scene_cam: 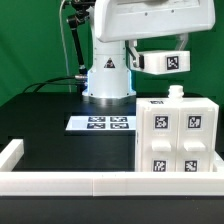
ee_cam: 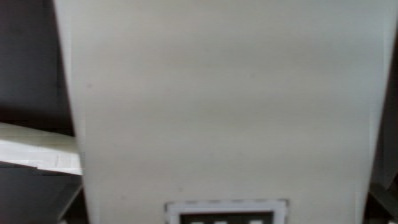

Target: Assemble cabinet

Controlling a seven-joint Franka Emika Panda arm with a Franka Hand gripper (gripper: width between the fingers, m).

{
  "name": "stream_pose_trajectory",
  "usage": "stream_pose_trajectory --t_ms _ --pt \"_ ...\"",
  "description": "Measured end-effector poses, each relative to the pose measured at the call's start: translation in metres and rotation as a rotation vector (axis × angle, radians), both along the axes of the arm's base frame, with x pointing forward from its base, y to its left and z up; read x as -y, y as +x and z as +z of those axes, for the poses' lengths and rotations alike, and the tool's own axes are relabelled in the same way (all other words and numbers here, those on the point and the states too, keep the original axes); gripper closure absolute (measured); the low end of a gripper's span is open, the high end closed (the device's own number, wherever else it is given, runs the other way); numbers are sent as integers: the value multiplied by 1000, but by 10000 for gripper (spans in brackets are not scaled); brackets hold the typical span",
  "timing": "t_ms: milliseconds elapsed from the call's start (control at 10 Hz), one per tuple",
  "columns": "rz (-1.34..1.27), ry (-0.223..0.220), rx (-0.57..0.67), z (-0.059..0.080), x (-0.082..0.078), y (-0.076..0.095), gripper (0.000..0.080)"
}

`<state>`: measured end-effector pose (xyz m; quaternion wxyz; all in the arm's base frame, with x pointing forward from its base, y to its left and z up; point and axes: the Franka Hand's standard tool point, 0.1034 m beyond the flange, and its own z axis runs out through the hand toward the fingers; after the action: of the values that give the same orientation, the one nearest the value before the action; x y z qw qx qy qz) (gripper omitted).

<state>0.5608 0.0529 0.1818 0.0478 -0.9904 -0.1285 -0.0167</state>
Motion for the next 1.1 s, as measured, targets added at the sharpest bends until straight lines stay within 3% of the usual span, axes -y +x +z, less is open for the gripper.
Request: stream_pose_trajectory --t_ms 500,1100 --pt "43 23 -17 -8 -26 56 249" --pt "73 21 12 -20 -21 59 250"
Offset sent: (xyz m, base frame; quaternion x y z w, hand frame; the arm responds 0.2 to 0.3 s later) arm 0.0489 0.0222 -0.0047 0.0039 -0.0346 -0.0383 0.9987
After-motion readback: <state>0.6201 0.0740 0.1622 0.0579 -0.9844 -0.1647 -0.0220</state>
